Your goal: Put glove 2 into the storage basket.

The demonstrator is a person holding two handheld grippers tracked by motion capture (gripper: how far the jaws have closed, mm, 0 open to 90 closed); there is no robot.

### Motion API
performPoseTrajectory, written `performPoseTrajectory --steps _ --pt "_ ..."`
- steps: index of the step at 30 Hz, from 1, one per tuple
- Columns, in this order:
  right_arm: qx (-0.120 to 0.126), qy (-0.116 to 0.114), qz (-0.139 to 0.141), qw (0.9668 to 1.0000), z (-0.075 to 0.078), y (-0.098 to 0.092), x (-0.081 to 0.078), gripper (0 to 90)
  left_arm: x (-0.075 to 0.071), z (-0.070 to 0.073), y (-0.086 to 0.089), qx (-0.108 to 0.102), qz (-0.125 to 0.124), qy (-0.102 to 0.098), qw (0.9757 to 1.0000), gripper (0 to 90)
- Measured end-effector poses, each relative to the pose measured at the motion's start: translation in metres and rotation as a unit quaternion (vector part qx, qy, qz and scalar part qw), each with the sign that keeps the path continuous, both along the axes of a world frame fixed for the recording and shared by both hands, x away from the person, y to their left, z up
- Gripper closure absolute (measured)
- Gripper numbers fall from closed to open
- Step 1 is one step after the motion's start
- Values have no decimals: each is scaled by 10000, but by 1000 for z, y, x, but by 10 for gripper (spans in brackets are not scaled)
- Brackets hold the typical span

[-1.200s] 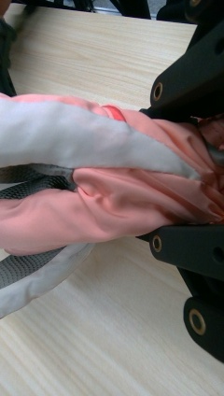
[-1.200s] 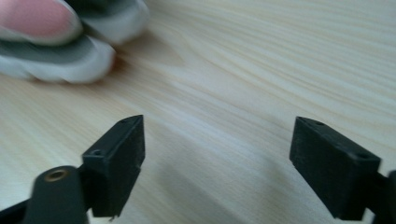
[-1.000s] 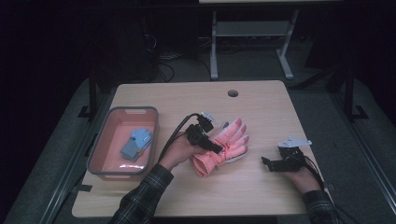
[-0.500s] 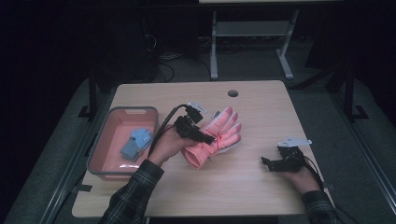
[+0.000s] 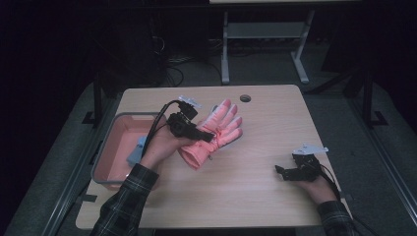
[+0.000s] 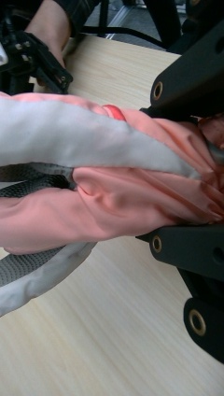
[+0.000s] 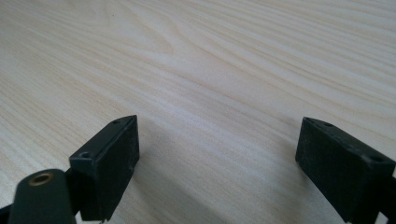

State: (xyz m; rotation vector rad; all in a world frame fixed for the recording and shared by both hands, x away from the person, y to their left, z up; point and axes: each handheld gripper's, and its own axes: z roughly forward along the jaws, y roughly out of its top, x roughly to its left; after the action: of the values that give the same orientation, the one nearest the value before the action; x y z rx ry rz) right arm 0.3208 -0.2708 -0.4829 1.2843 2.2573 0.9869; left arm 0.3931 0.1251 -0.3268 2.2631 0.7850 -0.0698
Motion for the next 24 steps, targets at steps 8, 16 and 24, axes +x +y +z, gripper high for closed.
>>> performPoseTrajectory --steps 8,16,24 --pt "-1 -5 -22 10000 0 0 0 132 -2 18 28 -121 282 -64 9995 641" --pt "5 2 -25 10000 0 0 0 132 -4 30 56 -210 580 -117 9980 640" --pt "5 0 -25 10000 0 0 0 132 -7 38 87 -217 913 -179 9954 639"
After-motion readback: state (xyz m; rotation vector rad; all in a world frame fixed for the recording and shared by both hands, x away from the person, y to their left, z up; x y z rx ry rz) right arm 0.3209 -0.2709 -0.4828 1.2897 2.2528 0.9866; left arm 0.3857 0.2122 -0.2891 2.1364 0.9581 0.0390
